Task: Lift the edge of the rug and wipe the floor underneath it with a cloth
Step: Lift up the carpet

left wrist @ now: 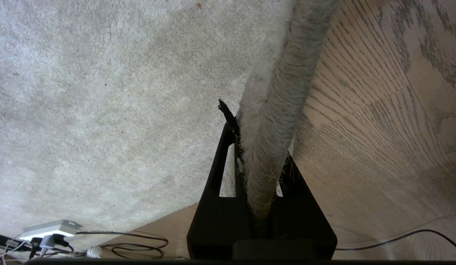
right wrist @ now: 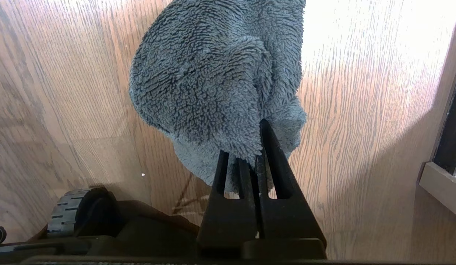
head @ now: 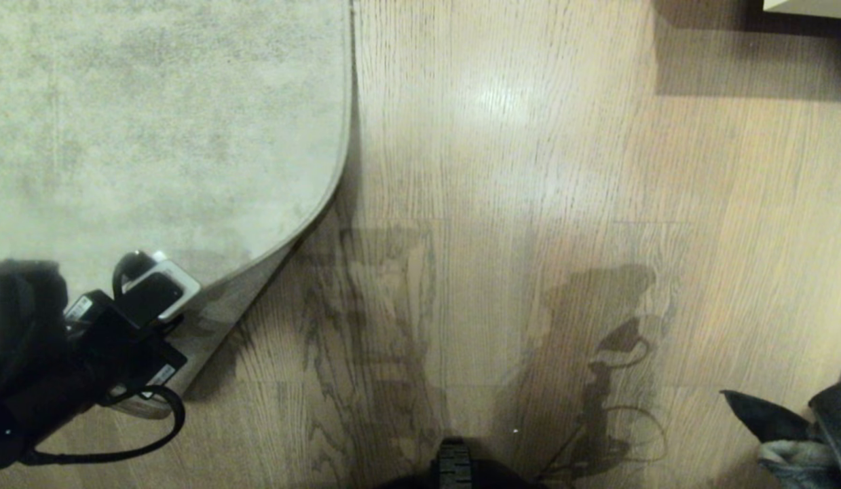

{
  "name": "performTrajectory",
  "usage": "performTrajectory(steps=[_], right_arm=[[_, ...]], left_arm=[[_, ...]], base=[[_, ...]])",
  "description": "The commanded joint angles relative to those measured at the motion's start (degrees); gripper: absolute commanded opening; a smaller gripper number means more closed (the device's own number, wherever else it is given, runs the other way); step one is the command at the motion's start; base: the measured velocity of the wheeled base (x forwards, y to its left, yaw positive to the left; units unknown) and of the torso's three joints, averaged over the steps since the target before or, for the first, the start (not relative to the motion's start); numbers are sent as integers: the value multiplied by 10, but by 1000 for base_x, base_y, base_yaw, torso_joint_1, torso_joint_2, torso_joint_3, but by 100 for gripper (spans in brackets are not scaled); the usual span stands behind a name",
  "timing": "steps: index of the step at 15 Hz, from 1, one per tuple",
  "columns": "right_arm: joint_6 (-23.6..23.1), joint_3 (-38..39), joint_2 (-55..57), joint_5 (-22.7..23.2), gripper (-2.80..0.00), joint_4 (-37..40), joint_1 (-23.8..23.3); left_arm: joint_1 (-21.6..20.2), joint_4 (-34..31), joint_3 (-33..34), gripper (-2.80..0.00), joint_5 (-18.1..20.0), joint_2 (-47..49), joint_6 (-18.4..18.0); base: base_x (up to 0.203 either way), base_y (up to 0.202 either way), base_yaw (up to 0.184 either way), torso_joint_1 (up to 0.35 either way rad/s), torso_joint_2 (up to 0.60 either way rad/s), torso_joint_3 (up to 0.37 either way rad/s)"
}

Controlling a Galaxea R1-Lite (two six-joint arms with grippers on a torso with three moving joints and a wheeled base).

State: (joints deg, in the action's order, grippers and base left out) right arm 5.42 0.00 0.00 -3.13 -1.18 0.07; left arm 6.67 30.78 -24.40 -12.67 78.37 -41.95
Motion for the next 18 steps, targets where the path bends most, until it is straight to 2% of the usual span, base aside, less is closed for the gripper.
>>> performTrajectory(steps=[1,18], right_arm=[[0,0,0,0,-280,0,0],[0,0,0,0,-280,0,0]], left_arm=[[0,2,2,-280,-1,-3,-2],[0,2,11,-280,0,1,-1]], base=[[0,0,0,0,0,0],[0,0,0,0,0,0]])
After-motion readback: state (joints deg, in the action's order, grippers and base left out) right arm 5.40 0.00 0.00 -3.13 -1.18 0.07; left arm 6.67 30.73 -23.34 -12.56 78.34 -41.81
